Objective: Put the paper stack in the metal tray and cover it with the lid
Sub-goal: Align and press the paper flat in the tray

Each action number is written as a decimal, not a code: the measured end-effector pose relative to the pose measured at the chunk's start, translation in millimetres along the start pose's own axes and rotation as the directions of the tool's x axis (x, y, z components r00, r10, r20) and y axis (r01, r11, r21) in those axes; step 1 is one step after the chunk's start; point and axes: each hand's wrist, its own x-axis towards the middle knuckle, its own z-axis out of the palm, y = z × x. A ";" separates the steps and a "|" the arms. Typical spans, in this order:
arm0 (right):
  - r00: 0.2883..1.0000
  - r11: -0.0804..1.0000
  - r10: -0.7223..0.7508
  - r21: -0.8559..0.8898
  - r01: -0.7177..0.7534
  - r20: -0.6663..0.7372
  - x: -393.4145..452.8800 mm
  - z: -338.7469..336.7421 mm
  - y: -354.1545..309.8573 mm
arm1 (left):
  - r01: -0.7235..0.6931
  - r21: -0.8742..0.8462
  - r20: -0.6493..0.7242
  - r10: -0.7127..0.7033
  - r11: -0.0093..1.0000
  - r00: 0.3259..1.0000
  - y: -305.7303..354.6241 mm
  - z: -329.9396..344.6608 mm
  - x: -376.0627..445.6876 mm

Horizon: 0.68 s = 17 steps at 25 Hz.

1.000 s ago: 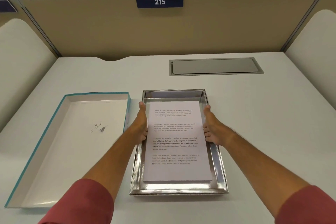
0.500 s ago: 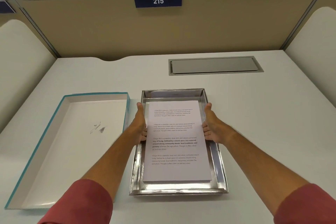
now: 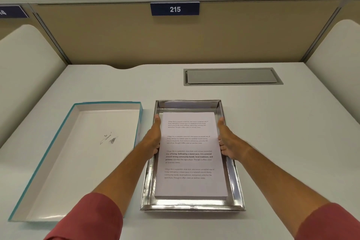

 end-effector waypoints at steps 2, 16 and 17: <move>0.999 0.996 -0.038 -0.085 0.038 0.011 2.0 -0.6 -4.0 | 0.003 -0.026 0.008 -0.002 1.000 1.000 1.5 0.7 2.1; 0.999 0.935 -0.009 -0.355 -0.010 -0.053 64.8 -1.3 -96.5 | -0.010 0.007 -0.060 0.011 1.000 0.998 31.7 -5.2 54.4; 0.999 0.934 0.006 -0.357 -0.021 -0.044 66.5 -1.3 -99.5 | 0.005 -0.010 -0.051 -0.006 1.000 0.999 31.4 -6.3 56.4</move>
